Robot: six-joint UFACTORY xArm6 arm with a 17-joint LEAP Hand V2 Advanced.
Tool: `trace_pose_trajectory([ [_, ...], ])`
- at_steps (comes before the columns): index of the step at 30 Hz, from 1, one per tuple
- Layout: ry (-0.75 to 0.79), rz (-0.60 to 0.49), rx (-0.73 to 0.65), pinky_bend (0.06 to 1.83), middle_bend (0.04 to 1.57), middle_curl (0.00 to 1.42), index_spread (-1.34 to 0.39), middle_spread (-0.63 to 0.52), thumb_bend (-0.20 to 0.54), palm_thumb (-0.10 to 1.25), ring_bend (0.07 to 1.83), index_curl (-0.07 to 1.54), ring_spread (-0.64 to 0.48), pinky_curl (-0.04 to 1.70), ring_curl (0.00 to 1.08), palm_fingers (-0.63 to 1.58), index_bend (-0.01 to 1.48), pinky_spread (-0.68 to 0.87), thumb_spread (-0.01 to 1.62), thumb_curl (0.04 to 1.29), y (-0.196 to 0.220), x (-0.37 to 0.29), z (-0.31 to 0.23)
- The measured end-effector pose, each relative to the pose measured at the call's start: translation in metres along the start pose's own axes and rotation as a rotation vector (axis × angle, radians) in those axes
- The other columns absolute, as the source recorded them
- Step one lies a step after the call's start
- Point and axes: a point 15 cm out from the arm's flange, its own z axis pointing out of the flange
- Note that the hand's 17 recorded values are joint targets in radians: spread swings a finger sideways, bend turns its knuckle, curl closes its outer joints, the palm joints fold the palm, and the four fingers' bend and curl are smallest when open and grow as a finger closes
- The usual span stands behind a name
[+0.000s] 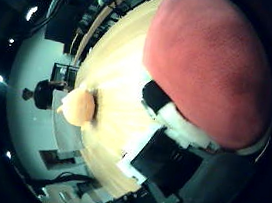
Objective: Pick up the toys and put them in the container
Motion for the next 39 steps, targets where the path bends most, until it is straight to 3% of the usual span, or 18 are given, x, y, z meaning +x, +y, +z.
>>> trace_pose_trajectory([
  [4, 0.000, 0.007, 0.013, 0.61, 0.78, 0.58, -0.55, -0.46, 0.092, 0.91, 1.17, 0.39, -0.38, 0.03, 0.43, 1.19, 0.32, -0.20, 1.04, 0.37, 0.002, 0.006, -0.006],
  [7, 0.004, 0.014, 0.022, 0.86, 0.77, 0.58, -0.56, -0.45, 0.080, 0.96, 1.16, 0.42, -0.37, 0.12, 0.44, 1.28, 0.31, -0.40, 1.02, 0.38, 0.004, 0.011, -0.013],
  [15, 0.006, 0.008, 0.028, 1.16, 0.80, 0.59, -0.57, -0.44, 0.006, 1.01, 1.17, 0.49, -0.35, 0.29, 0.46, 1.29, 0.36, -0.51, 0.95, 0.37, 0.006, 0.011, -0.024],
  [27, 0.022, -0.004, 0.071, 1.21, 0.87, 0.59, -0.57, -0.42, -0.019, 1.04, 1.20, 0.56, -0.35, 0.38, 0.47, 1.24, 0.40, -0.49, 0.92, 0.37, 0.015, 0.000, -0.094],
  [39, 0.020, -0.054, 0.183, 1.20, 0.89, 0.59, -0.58, -0.41, -0.019, 1.04, 1.21, 0.60, -0.35, 0.41, 0.48, 1.22, 0.39, -0.48, 0.91, 0.36, 0.033, -0.051, -0.211],
])
